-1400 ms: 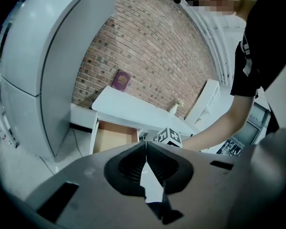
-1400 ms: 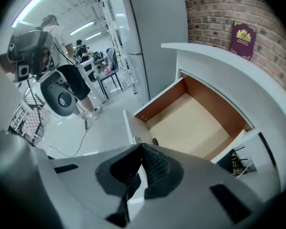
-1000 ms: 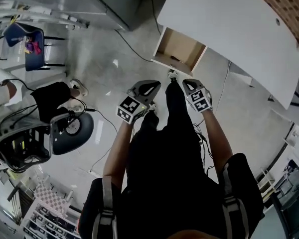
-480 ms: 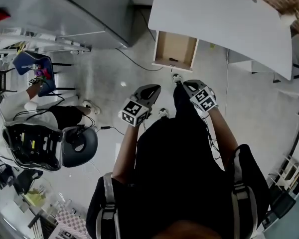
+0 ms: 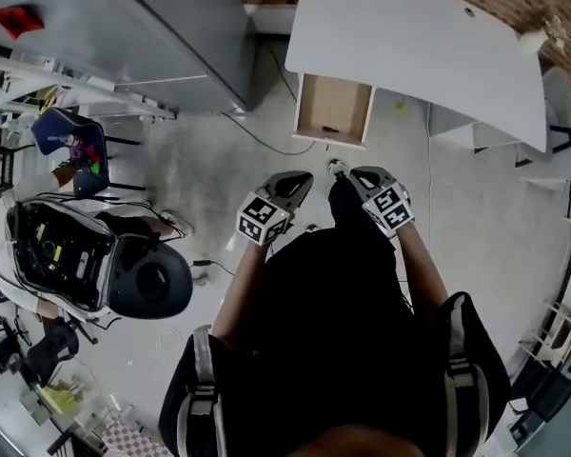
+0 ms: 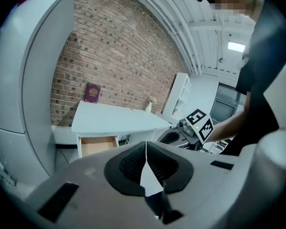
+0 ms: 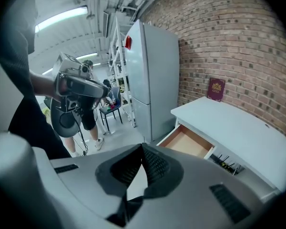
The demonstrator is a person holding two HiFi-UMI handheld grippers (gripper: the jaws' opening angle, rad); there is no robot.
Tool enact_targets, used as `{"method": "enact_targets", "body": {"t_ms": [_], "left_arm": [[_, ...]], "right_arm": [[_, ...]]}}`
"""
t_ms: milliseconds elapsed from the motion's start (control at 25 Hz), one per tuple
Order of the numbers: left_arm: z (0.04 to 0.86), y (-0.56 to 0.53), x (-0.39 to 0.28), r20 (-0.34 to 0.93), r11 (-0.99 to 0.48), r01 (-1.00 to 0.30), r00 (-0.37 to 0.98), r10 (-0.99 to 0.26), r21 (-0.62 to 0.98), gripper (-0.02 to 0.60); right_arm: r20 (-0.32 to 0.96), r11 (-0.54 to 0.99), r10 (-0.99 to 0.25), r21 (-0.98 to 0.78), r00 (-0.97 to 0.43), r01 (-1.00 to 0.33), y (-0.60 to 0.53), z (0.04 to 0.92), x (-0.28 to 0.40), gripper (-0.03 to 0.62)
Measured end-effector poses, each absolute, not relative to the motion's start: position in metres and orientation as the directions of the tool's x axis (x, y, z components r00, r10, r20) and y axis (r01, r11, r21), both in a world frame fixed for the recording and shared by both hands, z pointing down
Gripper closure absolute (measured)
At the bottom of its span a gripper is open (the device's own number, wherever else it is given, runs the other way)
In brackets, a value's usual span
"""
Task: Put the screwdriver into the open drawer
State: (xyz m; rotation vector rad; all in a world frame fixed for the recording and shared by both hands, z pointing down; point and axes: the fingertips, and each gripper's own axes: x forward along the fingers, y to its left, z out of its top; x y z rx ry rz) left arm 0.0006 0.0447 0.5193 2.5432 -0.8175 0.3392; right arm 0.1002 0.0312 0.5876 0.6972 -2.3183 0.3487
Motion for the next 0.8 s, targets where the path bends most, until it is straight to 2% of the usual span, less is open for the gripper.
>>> {"method": "enact_targets", "body": {"t_ms": [800], "left_arm": [[0.517,0.036,-0.007,0.351,-0.733,-0.59,0.802,-0.483,0.339,0.565]], "right_arm": [[0.684,0.811,-0.421,-0.011,-0.596,-0.585,0.022,0.586,0.109,0.537]]}}
